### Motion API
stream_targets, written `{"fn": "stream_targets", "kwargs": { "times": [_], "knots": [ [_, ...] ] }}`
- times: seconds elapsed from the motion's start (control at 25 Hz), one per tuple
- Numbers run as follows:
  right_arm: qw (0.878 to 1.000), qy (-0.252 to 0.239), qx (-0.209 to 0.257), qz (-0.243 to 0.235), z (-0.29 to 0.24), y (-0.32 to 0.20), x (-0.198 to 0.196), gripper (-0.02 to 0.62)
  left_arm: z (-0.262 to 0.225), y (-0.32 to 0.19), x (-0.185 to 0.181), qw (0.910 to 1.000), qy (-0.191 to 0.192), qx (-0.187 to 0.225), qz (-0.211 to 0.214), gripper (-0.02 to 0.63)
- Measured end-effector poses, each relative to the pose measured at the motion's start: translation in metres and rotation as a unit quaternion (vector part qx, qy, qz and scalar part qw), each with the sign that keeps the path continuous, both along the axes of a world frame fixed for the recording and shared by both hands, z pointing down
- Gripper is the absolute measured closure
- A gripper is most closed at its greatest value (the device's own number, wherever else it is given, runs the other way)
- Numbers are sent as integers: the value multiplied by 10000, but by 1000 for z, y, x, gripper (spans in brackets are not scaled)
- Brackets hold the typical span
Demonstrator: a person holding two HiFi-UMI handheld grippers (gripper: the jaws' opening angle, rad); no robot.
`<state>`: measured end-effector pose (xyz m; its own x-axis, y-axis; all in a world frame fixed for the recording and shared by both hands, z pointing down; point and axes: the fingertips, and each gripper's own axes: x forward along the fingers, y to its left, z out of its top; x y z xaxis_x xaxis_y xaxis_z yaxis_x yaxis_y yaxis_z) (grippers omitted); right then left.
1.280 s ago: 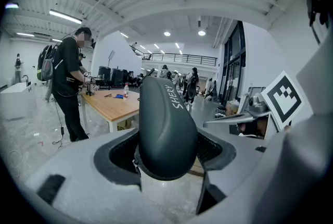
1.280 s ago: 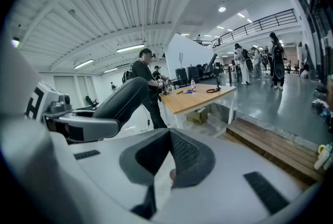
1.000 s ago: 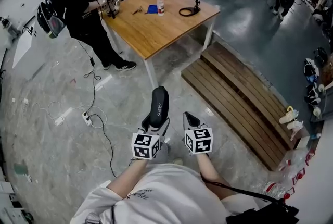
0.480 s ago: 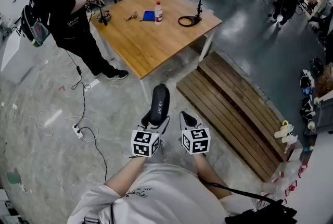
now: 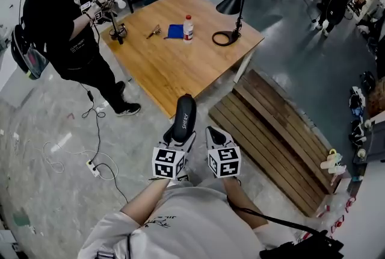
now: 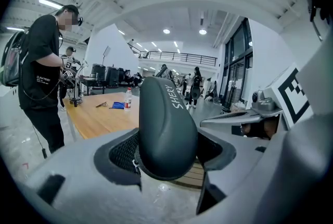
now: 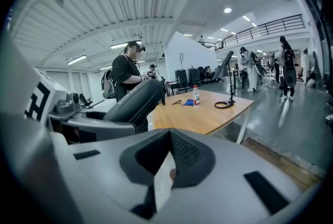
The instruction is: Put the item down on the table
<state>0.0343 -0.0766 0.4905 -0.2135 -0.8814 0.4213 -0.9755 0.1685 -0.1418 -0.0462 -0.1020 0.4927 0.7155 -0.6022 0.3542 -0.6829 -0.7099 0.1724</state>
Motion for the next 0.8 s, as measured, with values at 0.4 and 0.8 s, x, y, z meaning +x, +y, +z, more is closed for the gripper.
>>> {"fn": "stream_targets", "kwargs": {
  "times": [0.4, 0.8],
  "knots": [
    [9992, -15, -172, -371, 6, -55, 14, 594, 12, -39, 13, 9992, 48, -242, -325, 287],
    [9978, 2, -298, -586, 15, -77, 28, 594, 22, -57, 26, 9980, -113, -393, -490, 287]
  ]
}}
